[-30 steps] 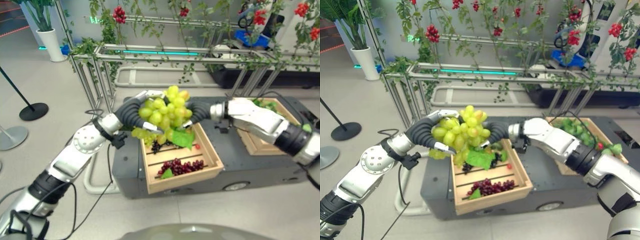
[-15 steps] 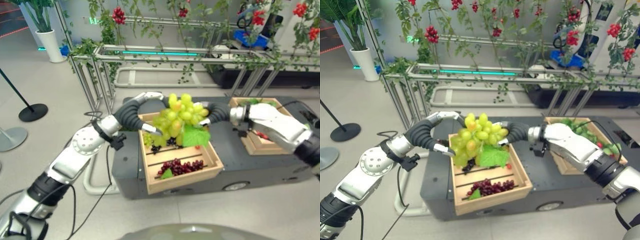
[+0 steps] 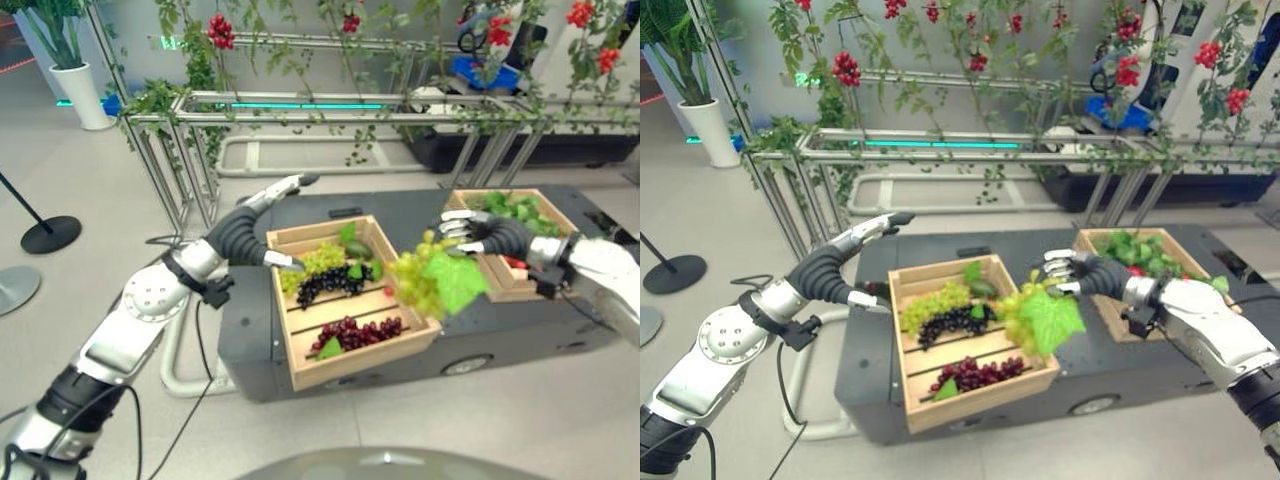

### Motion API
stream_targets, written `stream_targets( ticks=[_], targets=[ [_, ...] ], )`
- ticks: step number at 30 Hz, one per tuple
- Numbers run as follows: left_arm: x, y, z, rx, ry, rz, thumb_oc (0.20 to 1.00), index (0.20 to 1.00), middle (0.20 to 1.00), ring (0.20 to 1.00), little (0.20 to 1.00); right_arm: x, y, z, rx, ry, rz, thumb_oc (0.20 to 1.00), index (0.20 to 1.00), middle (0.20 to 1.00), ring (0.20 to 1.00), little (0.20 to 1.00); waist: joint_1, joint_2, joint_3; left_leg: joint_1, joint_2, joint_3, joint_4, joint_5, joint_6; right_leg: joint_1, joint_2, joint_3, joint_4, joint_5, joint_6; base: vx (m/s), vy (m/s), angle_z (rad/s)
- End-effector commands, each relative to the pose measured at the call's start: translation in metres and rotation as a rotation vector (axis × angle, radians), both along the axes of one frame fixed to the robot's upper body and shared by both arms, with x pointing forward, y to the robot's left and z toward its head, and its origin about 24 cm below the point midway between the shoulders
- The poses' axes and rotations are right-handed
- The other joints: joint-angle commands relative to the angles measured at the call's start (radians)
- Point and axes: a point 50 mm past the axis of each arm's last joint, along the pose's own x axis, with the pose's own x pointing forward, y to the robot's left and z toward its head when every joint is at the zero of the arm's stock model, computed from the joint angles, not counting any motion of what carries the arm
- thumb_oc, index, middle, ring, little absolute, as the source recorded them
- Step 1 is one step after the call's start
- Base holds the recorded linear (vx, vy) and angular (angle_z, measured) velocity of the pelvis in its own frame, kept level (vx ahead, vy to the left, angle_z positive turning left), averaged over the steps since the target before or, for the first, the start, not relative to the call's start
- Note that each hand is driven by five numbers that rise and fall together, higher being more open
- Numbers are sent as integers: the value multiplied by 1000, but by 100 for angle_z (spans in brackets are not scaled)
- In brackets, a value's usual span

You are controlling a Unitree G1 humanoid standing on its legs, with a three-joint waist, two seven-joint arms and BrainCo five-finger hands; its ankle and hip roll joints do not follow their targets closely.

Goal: Pick up the fruits from the basket on one side to the basket on the other side

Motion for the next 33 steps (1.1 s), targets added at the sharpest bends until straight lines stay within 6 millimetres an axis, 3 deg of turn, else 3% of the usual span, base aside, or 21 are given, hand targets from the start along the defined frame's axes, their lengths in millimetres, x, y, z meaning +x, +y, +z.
stream_targets(
  ticks=[1, 33],
  targets=[
    [-3, 8, 12, -25, -54, 5, 1000, 1000, 1000, 1000, 1000, 8, -7, 40, 30, -190, -16, 200, 200, 200, 200, 200, 1, -33, -67, 24, -47, -2, 1, -56, 28, 16, -64, 23, 34, 10, 130, 0, 0, 0],
    [-5, 11, 4, -23, -21, 24, 1000, 1000, 1000, 1000, 1000, 8, -15, 33, 63, -207, -74, 200, 200, 200, 200, 200, 0, -32, -66, 33, -48, 2, 1, -64, 32, 17, -63, 28, 35, 8, 129, 0, 0, 0]
  ],
)
